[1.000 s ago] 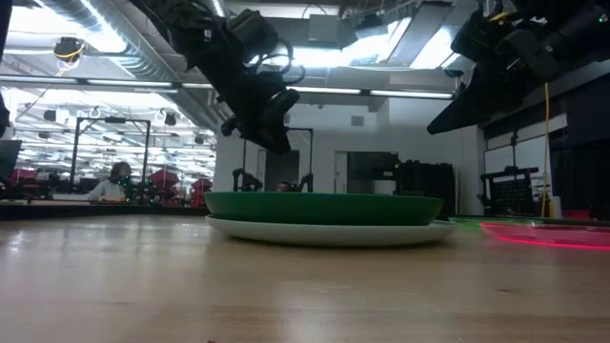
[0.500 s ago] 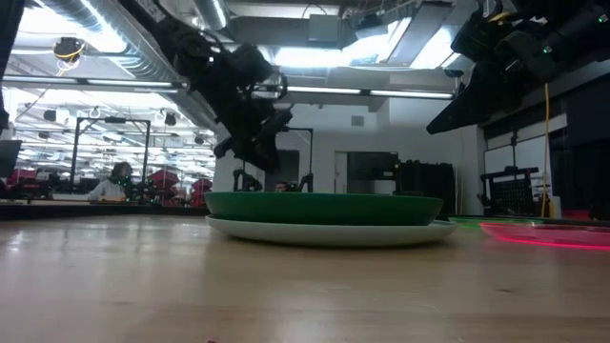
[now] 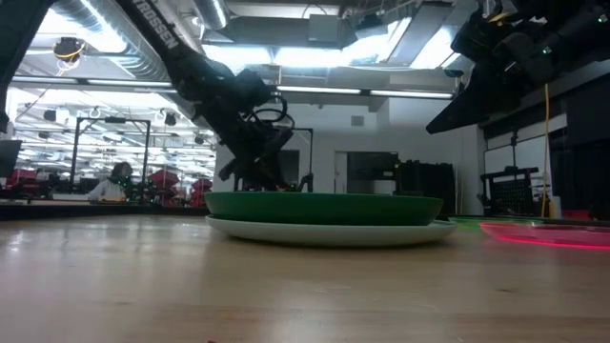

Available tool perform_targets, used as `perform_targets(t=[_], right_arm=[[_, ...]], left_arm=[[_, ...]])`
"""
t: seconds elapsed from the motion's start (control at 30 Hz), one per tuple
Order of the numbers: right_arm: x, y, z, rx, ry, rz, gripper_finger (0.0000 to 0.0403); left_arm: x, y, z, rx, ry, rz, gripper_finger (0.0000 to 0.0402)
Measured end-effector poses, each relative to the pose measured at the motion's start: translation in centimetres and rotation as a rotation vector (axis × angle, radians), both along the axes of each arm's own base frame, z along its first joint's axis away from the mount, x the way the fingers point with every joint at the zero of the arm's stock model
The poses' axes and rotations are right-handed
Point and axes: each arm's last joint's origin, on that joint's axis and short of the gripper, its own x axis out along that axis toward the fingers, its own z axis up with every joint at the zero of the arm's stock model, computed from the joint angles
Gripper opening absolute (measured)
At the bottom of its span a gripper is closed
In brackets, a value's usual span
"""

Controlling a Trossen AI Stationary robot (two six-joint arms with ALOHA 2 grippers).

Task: Stack plastic plates
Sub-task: Stack the orange plate on top of the bottom light green plate

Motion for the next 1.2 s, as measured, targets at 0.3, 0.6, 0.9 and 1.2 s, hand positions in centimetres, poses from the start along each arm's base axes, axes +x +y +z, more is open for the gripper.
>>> perform_targets(t=[0.3, 0.6, 0.9, 1.2], right_arm=[[0.0, 0.0, 0.0, -0.001, 0.001, 0.003, 0.0117], [0.0, 0.0, 0.0, -0.002, 0.002, 0.004, 0.0117], [0.0, 0.0, 0.0, -0.027, 0.004, 0.008, 0.0117], [0.0, 0.0, 0.0, -0.027, 0.004, 0.008, 0.0117]], left_arm=[[-0.2, 0.9, -0.2, 0.023, -0.023, 0.049, 0.0096], [0.3, 1.6, -0.5, 0.032, -0.105, 0.017, 0.0096], [-0.3, 2.6, -2.3, -0.082, -0.114, 0.024, 0.0142], [-0.4, 2.6, -2.3, -0.132, -0.142, 0.041, 0.0174]])
